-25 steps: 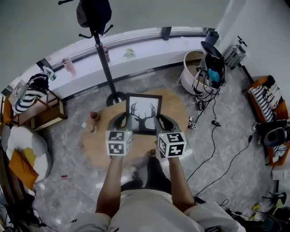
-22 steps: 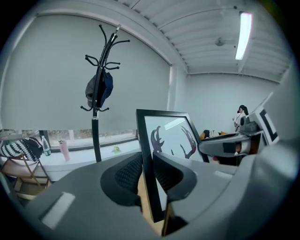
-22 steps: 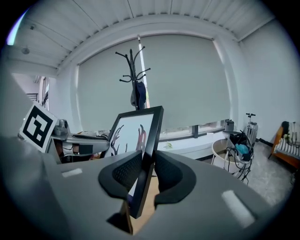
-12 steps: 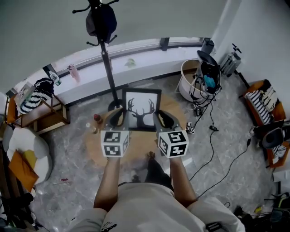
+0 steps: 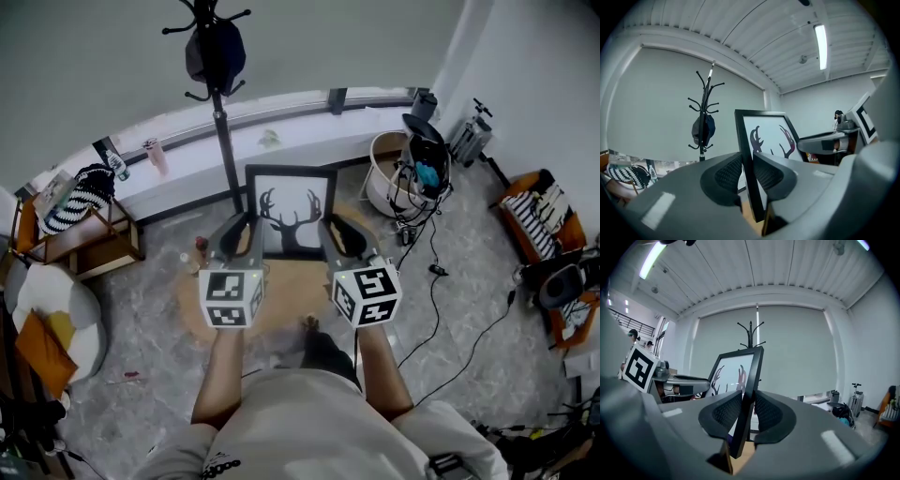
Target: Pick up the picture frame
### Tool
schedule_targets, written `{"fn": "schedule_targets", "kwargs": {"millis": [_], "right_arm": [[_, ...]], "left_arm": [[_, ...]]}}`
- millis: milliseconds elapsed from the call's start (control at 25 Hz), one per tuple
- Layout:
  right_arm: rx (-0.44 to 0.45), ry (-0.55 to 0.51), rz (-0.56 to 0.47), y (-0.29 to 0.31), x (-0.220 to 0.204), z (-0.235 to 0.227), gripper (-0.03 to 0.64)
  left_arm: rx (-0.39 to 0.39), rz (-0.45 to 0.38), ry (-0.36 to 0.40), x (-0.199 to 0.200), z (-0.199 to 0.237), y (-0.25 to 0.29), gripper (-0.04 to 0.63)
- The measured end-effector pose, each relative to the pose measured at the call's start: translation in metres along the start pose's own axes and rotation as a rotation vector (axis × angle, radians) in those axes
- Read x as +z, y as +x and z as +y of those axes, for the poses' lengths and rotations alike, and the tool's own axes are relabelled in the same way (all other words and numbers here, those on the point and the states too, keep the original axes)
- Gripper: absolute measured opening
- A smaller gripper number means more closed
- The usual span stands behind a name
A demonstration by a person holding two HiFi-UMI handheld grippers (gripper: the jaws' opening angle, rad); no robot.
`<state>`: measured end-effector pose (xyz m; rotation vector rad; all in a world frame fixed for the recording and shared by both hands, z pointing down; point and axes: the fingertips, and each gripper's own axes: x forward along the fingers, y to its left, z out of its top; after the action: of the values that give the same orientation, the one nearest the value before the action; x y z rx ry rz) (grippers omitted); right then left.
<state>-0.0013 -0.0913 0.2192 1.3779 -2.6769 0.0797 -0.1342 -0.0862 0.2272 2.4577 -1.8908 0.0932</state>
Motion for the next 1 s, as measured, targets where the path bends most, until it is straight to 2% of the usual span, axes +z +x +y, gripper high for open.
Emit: {"fn": "schedule_targets", "kwargs": {"millis": [680, 1000], "right_arm": [[-0.025, -0.048, -0.140, -0.038, 0.050, 0.013, 0.087], [-0.005, -0.059, -0.139, -0.036, 0.052, 0.008, 0.087]], "left_arm": [[-0.021, -0.162, 0.120, 0.061, -0.016, -0.037, 0.086], [0.004, -0.159, 0.125, 0.062, -0.019, -0.036, 0.086]]}}
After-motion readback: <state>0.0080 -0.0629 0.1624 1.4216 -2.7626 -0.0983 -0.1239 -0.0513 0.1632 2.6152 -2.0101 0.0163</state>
